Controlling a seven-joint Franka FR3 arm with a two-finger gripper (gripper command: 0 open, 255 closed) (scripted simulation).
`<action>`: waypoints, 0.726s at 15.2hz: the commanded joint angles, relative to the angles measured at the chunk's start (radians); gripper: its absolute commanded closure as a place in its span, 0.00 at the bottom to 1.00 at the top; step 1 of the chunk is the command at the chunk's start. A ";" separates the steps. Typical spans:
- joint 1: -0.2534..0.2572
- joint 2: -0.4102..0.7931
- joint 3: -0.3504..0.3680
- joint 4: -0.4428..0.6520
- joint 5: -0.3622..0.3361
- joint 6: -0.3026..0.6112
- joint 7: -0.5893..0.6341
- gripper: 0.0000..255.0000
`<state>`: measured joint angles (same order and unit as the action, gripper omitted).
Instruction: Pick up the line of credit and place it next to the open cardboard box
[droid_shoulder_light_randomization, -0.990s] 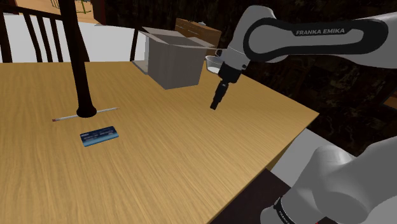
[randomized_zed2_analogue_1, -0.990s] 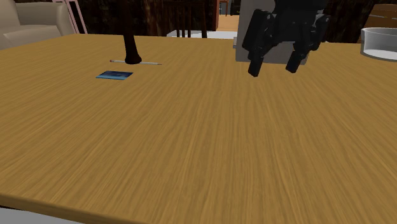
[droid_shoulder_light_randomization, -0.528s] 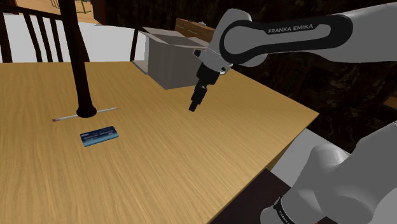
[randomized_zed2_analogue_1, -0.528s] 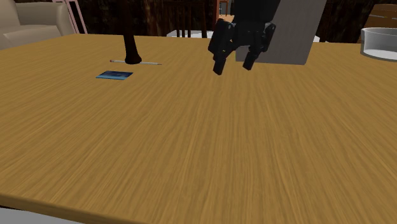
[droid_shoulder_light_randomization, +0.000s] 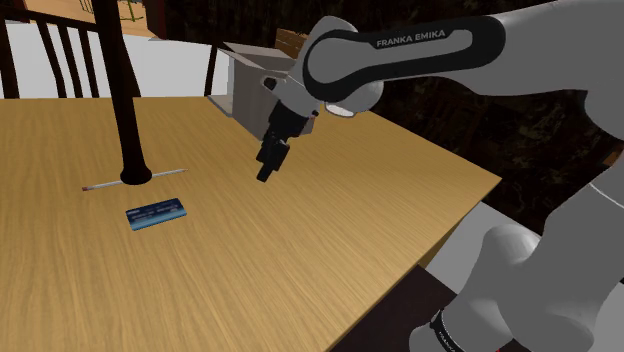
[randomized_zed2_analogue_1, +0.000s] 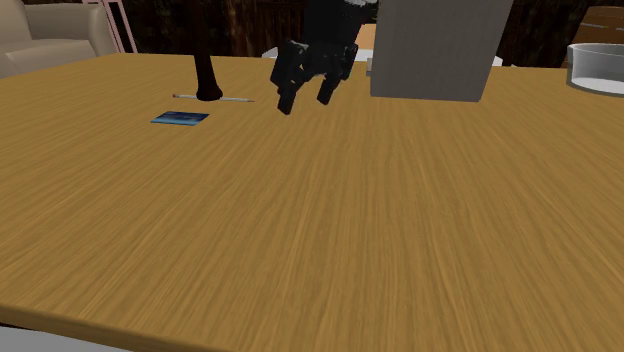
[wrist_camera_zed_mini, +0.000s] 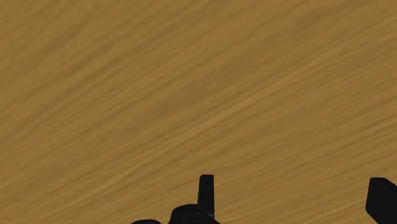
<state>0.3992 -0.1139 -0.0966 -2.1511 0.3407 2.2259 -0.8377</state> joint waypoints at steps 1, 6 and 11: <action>0.023 0.041 0.012 0.038 0.041 0.015 -0.056 0.00; 0.067 0.130 0.048 0.128 0.131 0.040 -0.190 0.00; 0.103 0.206 0.093 0.219 0.206 0.051 -0.315 0.00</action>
<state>0.4947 0.0705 -0.0137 -1.9564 0.5306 2.2732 -1.1260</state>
